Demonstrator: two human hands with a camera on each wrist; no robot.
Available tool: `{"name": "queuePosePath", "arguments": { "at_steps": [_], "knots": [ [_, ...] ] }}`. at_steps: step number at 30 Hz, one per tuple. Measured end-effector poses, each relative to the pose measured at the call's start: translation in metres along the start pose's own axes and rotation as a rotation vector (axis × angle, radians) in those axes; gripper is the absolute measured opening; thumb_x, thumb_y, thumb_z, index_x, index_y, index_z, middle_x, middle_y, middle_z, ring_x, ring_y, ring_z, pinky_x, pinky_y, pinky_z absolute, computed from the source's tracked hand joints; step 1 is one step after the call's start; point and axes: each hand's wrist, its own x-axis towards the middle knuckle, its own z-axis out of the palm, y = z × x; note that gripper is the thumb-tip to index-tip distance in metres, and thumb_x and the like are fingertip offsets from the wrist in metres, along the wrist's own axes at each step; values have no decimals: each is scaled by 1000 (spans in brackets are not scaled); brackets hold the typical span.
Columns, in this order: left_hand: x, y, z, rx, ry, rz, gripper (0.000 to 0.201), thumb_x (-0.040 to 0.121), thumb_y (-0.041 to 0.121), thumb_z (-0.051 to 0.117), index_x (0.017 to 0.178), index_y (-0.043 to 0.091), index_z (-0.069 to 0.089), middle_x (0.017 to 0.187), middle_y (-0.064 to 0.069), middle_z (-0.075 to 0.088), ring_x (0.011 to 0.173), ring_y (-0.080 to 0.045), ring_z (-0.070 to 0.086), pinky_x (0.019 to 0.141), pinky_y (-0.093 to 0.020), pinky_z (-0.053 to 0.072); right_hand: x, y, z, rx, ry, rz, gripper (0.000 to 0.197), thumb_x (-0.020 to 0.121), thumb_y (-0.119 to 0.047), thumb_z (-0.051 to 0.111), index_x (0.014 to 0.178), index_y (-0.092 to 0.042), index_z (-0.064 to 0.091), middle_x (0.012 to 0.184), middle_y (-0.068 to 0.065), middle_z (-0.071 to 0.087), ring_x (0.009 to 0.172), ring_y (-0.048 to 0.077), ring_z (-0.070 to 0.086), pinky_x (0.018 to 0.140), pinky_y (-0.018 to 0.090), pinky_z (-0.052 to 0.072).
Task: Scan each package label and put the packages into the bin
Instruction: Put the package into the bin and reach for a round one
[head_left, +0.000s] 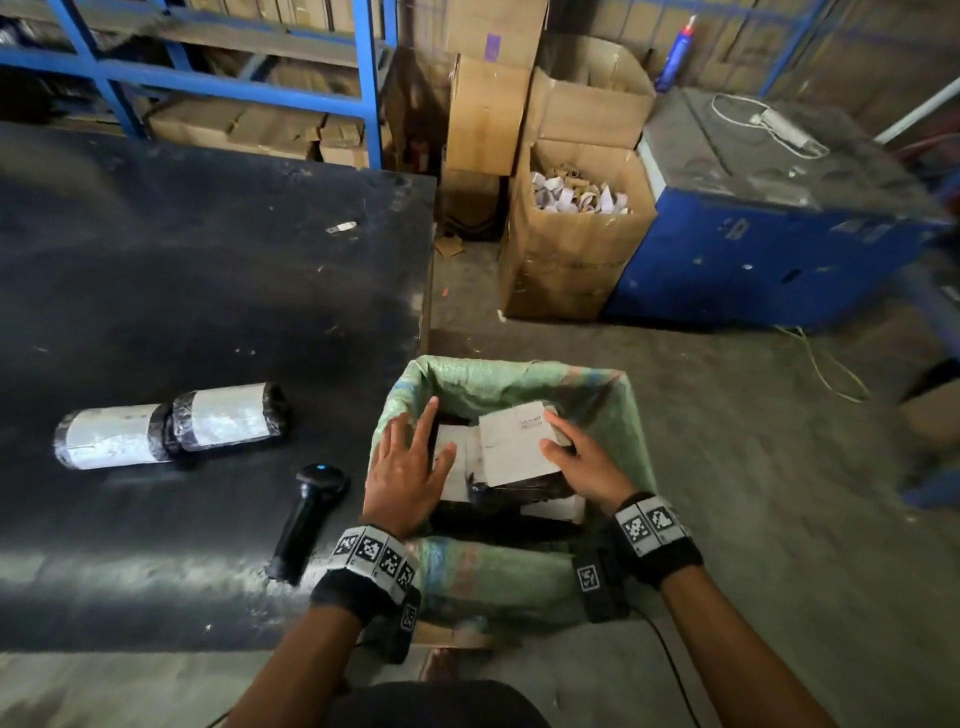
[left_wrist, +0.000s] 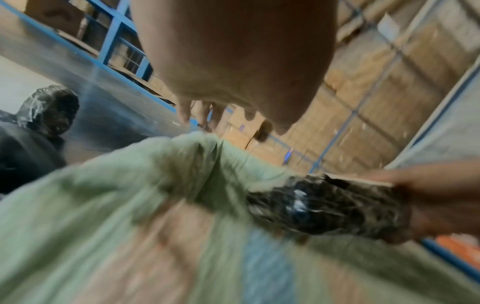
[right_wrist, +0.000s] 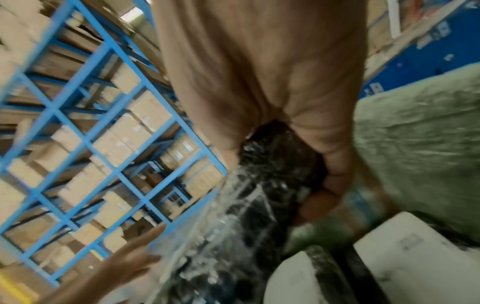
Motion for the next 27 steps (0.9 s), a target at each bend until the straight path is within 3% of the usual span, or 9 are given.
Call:
{"name": "queuePosePath", "arguments": {
  "at_steps": [3,7,10,13,18,22,27],
  "knots": [
    [-8,-15,26,119,5,-2,82,90,65,16,162,25,21,168,-21,14,157,-37,9,125,-52,20,17,16,-13,-134,-35,166,53,99,-15,51,149,-7,35,155,8,35,141,22,37,108,20,28],
    [-20,-32,43,185,4,89,75,97,50,29,162,15,20,170,-16,3,158,-33,-3,127,-51,18,39,39,-22,-195,-41,278,54,100,-12,50,150,-2,31,155,12,35,141,25,37,103,18,30],
    [-20,-35,45,134,27,69,74,98,46,35,161,10,21,170,-16,0,158,-32,-6,128,-45,10,53,50,-25,-163,-27,281,55,100,-11,50,150,0,30,158,12,28,144,24,32,103,17,26],
    [-22,-34,44,145,17,62,75,98,45,36,161,7,21,170,-16,-2,158,-31,-8,128,-42,9,71,64,-25,-170,-9,281,55,100,-13,51,150,-5,31,158,10,29,143,24,35,107,21,28],
    [-25,-35,44,166,4,76,72,100,44,35,160,6,23,170,-16,2,158,-31,-6,128,-49,16,86,89,-14,-158,71,242,59,98,-12,53,152,-12,30,159,9,28,143,27,35,114,31,32],
    [-27,-37,45,165,22,103,70,100,41,36,158,3,28,170,-17,4,158,-32,-3,127,-51,18,96,115,-3,-317,-49,337,69,100,-18,45,157,-27,6,162,7,22,140,31,38,112,33,35],
    [-26,-36,48,177,32,93,70,98,43,37,156,5,32,170,-18,6,158,-34,0,127,-51,19,106,128,0,-505,-184,421,86,98,-22,50,154,-26,-15,162,8,19,125,37,52,97,32,45]
  ]
}}
